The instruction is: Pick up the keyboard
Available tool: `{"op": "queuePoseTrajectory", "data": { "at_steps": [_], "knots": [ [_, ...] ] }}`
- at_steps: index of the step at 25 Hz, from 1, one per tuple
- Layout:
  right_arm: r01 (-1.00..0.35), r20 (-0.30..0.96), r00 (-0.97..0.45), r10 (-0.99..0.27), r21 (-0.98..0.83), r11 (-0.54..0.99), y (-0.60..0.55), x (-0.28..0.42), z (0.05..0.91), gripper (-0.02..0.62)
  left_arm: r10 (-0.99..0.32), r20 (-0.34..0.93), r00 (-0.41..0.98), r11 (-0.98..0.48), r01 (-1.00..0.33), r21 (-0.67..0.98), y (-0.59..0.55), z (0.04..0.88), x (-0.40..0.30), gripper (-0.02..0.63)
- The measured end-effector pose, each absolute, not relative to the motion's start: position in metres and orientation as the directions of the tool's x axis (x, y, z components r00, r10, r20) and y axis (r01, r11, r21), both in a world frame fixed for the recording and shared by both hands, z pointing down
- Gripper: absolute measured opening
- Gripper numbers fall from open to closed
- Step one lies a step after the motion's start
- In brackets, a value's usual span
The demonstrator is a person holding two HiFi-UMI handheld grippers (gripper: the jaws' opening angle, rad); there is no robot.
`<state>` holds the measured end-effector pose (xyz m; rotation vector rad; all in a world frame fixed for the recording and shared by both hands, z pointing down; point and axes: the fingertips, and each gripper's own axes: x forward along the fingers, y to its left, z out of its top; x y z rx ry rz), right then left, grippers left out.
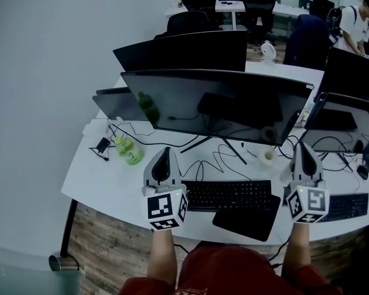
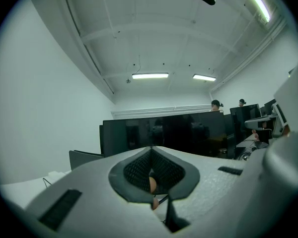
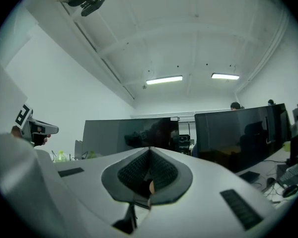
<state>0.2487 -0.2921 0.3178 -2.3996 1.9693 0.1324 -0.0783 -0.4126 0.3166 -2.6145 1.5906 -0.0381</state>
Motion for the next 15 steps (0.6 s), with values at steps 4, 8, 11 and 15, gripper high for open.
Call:
{"op": "queuePoseTrajectory", "data": {
  "at_steps": [4,8,11,15],
  "knots": [
    [-0.978,-0.082,0.202,-0.976,0.031,-0.206,-0.301,0.249,0.321,-0.002,-0.875,-0.021,0.484,-0.480,-0.872,-0.090,-0.421,0.320,-0.075,0.008],
    [-0.979,-0.075,0.197,-0.977,0.035,-0.200,-0.310,0.246,0.323,-0.002,-0.875,-0.017,0.484,-0.481,-0.873,-0.082,-0.428,0.324,-0.077,0.008],
    [-0.980,-0.070,0.193,-0.979,0.036,-0.196,-0.315,0.245,0.327,-0.002,-0.878,-0.003,0.478,-0.476,-0.876,-0.082,-0.432,0.330,-0.077,0.008],
    [-0.983,-0.045,0.179,-0.983,0.036,-0.181,-0.319,0.242,0.339,-0.002,-0.874,0.044,0.484,-0.486,-0.868,-0.097,-0.436,0.346,-0.078,0.008]
  ]
}}
